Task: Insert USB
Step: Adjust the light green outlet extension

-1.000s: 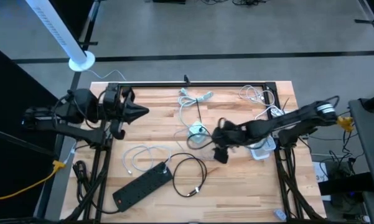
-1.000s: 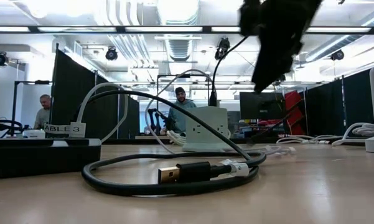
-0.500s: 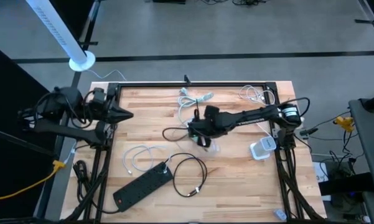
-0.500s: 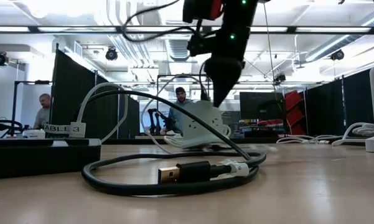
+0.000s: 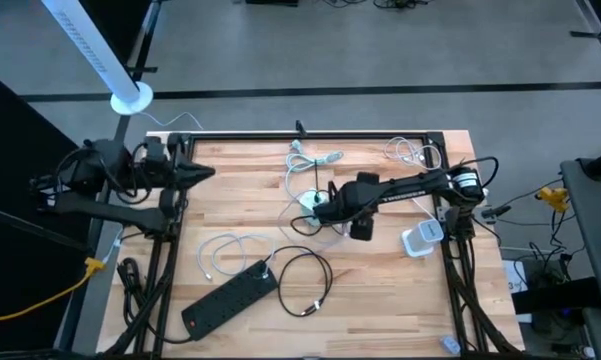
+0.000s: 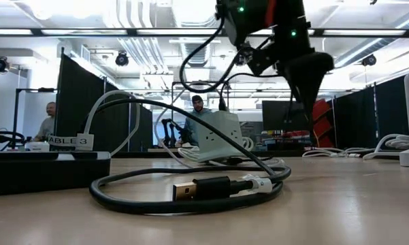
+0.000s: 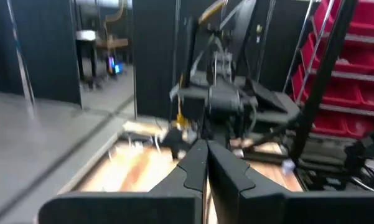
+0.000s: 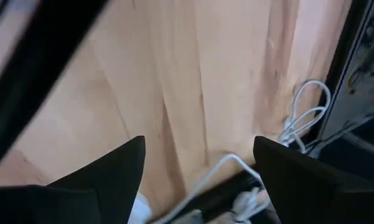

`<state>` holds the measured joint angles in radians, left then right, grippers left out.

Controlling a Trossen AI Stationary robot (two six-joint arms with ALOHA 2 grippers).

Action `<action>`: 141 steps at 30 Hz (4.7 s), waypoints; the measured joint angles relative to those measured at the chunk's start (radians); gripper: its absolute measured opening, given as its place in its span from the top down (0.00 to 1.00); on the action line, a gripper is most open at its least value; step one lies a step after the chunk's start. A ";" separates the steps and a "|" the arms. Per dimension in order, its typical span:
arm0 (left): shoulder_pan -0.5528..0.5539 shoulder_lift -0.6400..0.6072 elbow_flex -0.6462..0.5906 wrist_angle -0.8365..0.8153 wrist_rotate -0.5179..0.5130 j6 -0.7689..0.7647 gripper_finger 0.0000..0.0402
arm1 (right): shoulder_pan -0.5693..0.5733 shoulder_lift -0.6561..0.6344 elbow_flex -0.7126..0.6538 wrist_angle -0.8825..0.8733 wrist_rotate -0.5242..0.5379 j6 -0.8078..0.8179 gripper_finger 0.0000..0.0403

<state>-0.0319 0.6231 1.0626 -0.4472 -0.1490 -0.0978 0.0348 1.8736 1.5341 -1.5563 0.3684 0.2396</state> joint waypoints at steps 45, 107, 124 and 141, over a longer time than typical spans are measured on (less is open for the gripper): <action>0.008 0.531 -0.580 0.978 0.216 0.098 1.00 | -0.046 -0.141 -0.006 0.258 -0.342 -0.283 0.34; 0.006 1.033 -0.086 0.877 0.049 0.403 1.00 | -0.068 -0.203 0.027 0.278 -0.231 -0.279 0.31; -0.024 0.997 -0.095 0.823 0.002 0.422 1.00 | -0.172 -0.203 0.001 0.251 -0.245 -0.259 0.26; -0.037 0.988 -0.140 0.821 0.004 0.393 1.00 | -0.302 -0.203 0.000 0.250 -0.413 0.119 0.31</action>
<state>-0.0684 1.6112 0.9228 0.3740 -0.1447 0.2949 -0.2668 1.6707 1.5341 -1.3064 -0.0450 0.3583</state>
